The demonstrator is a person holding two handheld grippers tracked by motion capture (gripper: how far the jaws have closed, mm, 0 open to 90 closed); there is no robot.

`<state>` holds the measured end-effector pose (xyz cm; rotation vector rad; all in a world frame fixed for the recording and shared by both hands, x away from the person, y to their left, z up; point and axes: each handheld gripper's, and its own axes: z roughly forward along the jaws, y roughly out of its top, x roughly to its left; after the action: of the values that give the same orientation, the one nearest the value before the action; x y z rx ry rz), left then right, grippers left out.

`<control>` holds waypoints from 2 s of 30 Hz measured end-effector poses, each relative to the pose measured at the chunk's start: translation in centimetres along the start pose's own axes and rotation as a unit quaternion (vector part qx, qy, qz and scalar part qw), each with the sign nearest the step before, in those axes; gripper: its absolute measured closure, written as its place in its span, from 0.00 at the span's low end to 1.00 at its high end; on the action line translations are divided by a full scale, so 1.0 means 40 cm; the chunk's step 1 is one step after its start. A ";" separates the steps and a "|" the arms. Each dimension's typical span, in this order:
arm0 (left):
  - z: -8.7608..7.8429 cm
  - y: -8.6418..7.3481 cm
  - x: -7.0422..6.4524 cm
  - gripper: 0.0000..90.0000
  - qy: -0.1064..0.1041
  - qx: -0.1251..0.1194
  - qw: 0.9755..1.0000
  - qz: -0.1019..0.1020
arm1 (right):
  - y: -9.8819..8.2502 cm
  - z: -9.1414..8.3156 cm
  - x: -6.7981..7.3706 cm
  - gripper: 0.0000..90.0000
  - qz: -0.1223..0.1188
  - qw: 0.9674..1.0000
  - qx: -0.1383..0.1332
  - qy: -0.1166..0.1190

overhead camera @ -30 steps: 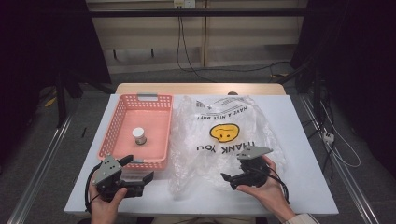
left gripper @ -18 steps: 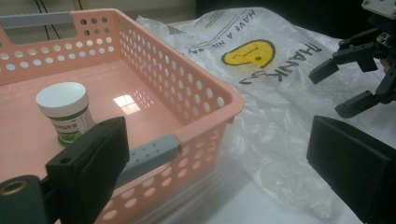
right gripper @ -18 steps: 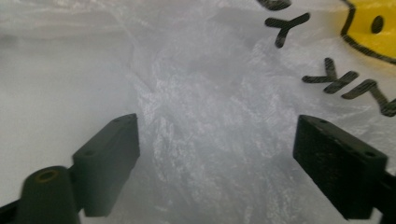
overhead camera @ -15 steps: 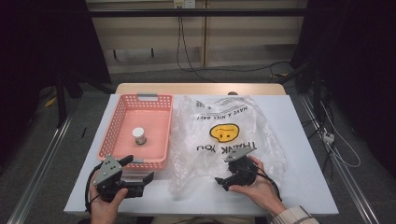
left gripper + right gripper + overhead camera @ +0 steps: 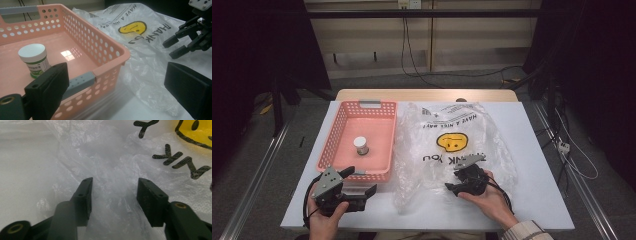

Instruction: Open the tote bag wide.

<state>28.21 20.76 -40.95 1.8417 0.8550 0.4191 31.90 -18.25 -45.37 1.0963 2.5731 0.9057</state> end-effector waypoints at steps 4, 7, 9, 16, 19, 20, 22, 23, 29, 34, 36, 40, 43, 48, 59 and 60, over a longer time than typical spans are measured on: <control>0.001 0.000 0.000 0.06 0.000 0.000 1.000 0.002 | 0.004 0.000 -0.010 0.70 0.008 1.000 -0.001 -0.005; 0.003 -0.001 -0.002 0.06 -0.001 0.001 1.000 -0.001 | 0.006 0.001 -0.016 0.78 0.015 1.000 -0.003 -0.007; 0.002 -0.001 -0.001 0.06 -0.001 0.001 1.000 0.001 | 0.007 0.003 -0.024 0.86 0.020 1.000 -0.004 -0.005; 0.004 -0.001 0.000 0.06 -0.001 0.003 1.000 0.002 | 0.008 0.008 -0.035 1.00 0.038 0.999 -0.012 -0.006; 0.002 -0.001 -0.002 0.06 -0.002 0.001 1.000 0.000 | 0.007 0.006 -0.032 1.00 0.046 0.999 -0.015 -0.012; 0.002 -0.001 -0.002 0.06 -0.002 0.001 1.000 0.000 | 0.007 0.006 -0.032 1.00 0.046 0.999 -0.015 -0.012; 0.001 -0.001 0.001 0.06 0.000 0.000 1.000 0.001 | 0.008 -0.002 -0.035 1.00 0.054 0.998 -0.026 -0.011; 0.001 -0.001 0.001 0.06 0.000 0.000 1.000 0.001 | 0.008 -0.002 -0.035 1.00 0.054 0.998 -0.026 -0.011; 0.003 -0.001 -0.001 0.06 -0.001 0.003 1.000 0.003 | 0.017 -0.028 -0.038 1.00 0.060 0.997 -0.054 -0.003; 0.002 -0.002 0.000 0.06 0.001 0.002 1.000 0.003 | 0.036 -0.057 -0.035 1.00 0.054 0.995 -0.078 0.000; 0.002 -0.002 0.000 0.06 0.001 0.002 1.000 0.002 | 0.045 -0.067 -0.035 1.00 0.054 0.994 -0.091 -0.001; 0.002 -0.002 0.001 0.06 0.001 0.002 1.000 0.003 | 0.062 -0.078 -0.035 1.00 0.050 0.993 -0.106 0.002; 0.001 -0.002 0.000 0.06 0.000 0.002 1.000 0.002 | 0.072 -0.081 -0.033 1.00 0.047 0.993 -0.109 0.002; 0.003 -0.002 -0.002 0.06 -0.001 0.002 1.000 0.002 | 0.101 -0.094 -0.033 1.00 0.036 0.992 -0.124 0.003; 0.001 -0.002 0.001 0.06 -0.001 0.001 1.000 0.002 | 0.131 -0.097 -0.049 1.00 0.032 0.990 -0.137 0.017; 0.001 -0.003 0.001 0.06 -0.001 0.001 1.000 0.002 | 0.135 -0.104 -0.053 1.00 0.032 0.989 -0.142 0.018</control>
<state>28.23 20.77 -41.07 1.8458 0.8518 0.4195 34.88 -18.74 -38.90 1.0906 2.3512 1.2724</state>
